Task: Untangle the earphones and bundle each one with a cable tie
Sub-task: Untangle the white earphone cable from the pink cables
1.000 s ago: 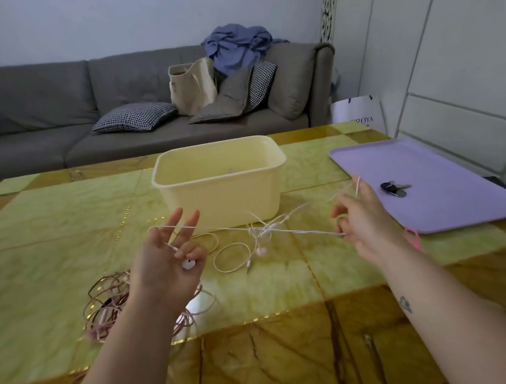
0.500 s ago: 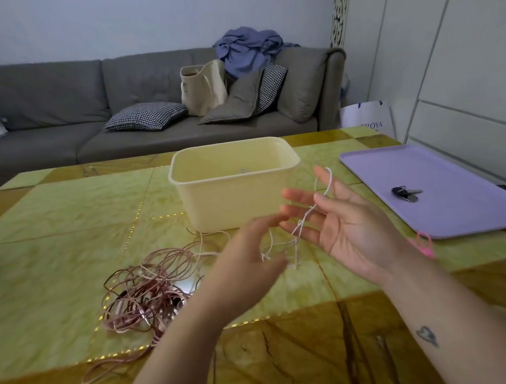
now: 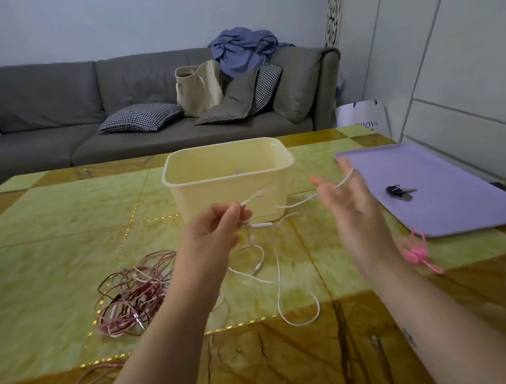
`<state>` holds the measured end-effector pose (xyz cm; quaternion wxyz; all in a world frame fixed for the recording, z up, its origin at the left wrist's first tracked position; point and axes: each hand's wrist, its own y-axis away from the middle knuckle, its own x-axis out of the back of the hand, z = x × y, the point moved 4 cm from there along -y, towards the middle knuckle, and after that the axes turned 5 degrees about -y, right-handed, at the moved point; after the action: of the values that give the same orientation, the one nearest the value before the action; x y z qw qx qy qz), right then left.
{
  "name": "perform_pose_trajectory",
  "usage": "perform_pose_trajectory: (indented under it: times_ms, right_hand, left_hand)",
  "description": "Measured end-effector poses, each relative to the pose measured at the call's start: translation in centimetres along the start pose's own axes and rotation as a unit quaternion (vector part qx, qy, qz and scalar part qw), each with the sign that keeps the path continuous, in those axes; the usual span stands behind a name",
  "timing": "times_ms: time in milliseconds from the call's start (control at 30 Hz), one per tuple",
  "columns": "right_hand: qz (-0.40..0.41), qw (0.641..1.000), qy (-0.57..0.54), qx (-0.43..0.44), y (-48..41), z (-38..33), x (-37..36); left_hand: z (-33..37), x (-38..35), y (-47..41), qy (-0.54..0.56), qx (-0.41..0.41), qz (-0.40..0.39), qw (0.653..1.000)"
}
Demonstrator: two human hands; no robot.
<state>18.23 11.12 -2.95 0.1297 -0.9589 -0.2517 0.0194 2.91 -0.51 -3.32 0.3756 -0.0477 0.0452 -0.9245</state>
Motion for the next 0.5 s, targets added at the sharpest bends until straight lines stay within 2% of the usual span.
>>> perform_pose_trajectory:
  times_ms: [67, 167, 233, 333, 500]
  right_hand:
    - [-0.116, 0.991, 0.052, -0.050, 0.6, 0.7, -1.4]
    - [-0.217, 0.961, 0.158, -0.070, 1.4, 1.7, -3.4]
    - [-0.223, 0.955, 0.191, -0.040, 1.5, 1.5, -3.7]
    - [-0.214, 0.953, 0.208, -0.040, 1.3, 1.1, -2.9]
    - [-0.146, 0.971, 0.187, -0.037, 0.2, 0.8, -1.3]
  left_hand:
    - [0.0, -0.7, 0.2, 0.181, 0.095, -0.069, 0.976]
    - [-0.1, -1.2, 0.6, 0.242, 0.135, -0.098, 0.956]
    - [-0.2, -1.0, 0.6, 0.223, 0.121, -0.087, 0.963]
    - [-0.2, 0.0, 0.0, 0.136, 0.071, -0.014, 0.988]
    - [-0.2, 1.1, -0.3, 0.101, 0.046, 0.058, 0.992]
